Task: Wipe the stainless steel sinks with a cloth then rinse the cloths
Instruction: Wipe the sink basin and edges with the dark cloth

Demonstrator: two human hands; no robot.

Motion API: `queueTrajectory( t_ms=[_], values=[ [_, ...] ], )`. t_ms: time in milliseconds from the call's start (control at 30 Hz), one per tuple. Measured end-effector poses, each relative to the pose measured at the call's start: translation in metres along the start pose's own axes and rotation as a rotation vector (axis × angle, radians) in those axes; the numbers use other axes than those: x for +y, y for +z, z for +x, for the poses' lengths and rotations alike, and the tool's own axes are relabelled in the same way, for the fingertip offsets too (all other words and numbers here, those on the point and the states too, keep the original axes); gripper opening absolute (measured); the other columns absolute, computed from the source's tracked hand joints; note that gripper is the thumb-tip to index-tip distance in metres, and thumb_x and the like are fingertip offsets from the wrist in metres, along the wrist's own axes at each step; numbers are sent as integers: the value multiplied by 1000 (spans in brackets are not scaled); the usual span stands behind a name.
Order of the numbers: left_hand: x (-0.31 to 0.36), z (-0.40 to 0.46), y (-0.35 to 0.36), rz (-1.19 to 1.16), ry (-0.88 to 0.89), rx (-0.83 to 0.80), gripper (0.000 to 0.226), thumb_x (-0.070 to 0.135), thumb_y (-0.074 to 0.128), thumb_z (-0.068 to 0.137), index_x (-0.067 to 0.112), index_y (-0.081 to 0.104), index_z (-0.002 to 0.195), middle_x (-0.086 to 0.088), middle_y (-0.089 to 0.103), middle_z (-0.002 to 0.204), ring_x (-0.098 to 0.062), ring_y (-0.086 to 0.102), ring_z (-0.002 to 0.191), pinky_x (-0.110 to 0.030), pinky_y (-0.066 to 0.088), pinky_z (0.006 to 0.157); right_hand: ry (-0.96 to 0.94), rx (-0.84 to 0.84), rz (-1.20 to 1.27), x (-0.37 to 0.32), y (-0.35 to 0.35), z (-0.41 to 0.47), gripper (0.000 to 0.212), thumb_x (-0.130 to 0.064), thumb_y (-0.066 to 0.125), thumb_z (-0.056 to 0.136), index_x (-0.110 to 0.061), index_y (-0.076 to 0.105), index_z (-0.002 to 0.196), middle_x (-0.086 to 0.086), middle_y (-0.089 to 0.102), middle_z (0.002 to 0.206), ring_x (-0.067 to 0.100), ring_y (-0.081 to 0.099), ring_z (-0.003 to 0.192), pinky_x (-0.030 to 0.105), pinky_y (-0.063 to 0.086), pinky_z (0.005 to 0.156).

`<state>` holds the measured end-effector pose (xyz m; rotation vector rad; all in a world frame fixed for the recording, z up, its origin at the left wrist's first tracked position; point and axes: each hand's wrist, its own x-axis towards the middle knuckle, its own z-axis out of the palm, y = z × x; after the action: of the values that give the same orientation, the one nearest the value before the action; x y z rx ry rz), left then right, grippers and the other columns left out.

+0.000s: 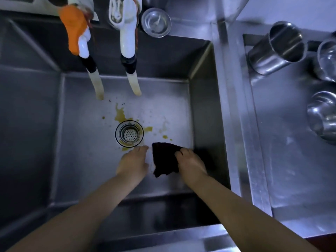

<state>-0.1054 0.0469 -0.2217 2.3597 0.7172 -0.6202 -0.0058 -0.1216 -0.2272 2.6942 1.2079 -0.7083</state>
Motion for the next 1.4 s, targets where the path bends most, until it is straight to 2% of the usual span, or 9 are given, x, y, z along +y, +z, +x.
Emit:
queueTrajectory(
  t_ms=[100,300,500,667,833,1067,1233,1333,1400],
  values=[
    [-27,0,-4,151,17,-50,49,24,51,89,24,39,137,0,46,137,-24,51,118,-35,42,94,23,-154,60,-7,25,7,37,-3,45,90,-7,48,127,14,44,130,27,44,113,35,42,81],
    [-69,8,-4,376,9,35,42,36,60,84,25,49,123,2,57,114,-19,56,103,-30,44,83,199,-207,206,-19,53,39,55,-34,35,101,-8,22,147,17,15,152,32,12,141,41,14,117],
    [-99,28,7,513,-28,35,68,43,63,80,18,34,137,-1,41,137,-20,43,124,-32,36,99,215,67,151,-5,53,116,47,-28,39,99,-10,33,142,21,18,152,34,11,141,42,5,116],
    [-116,40,4,549,-14,83,93,35,88,51,3,50,130,-16,53,131,-31,54,117,-42,43,94,205,83,21,16,40,188,60,-33,38,98,-6,19,147,22,7,156,35,-2,145,44,-5,117],
    [-132,51,12,677,-50,8,90,40,60,84,6,8,149,-13,11,156,-27,15,143,-41,13,114,234,59,-2,18,31,224,67,-36,29,99,-6,-1,150,21,-13,156,34,-15,144,44,-12,116],
    [-122,55,10,709,-43,-49,73,24,51,91,-2,11,146,-23,11,155,-33,19,142,-42,14,115,175,-53,-15,6,54,161,71,-41,27,99,-7,-11,149,21,-18,155,35,-19,143,45,-16,113],
    [-116,55,5,745,-29,-109,62,14,37,94,-7,8,145,-29,11,153,-40,19,141,-45,18,114,180,-297,24,-28,81,73,75,-42,26,100,-7,-22,144,23,-28,151,38,-30,138,46,-24,108],
    [-114,55,3,718,-18,-115,60,12,35,94,-8,9,145,-30,12,152,-42,20,140,-46,18,114,187,-428,15,-45,91,37,82,-34,41,95,-8,-18,147,24,-22,153,39,-25,139,51,-16,111],
    [-115,55,2,695,-13,-110,60,15,34,95,-7,9,145,-30,11,153,-41,19,140,-46,18,114,272,-329,113,-50,91,32,81,-28,47,90,-9,-4,150,21,-9,156,35,-13,143,49,-9,114]
  ],
)
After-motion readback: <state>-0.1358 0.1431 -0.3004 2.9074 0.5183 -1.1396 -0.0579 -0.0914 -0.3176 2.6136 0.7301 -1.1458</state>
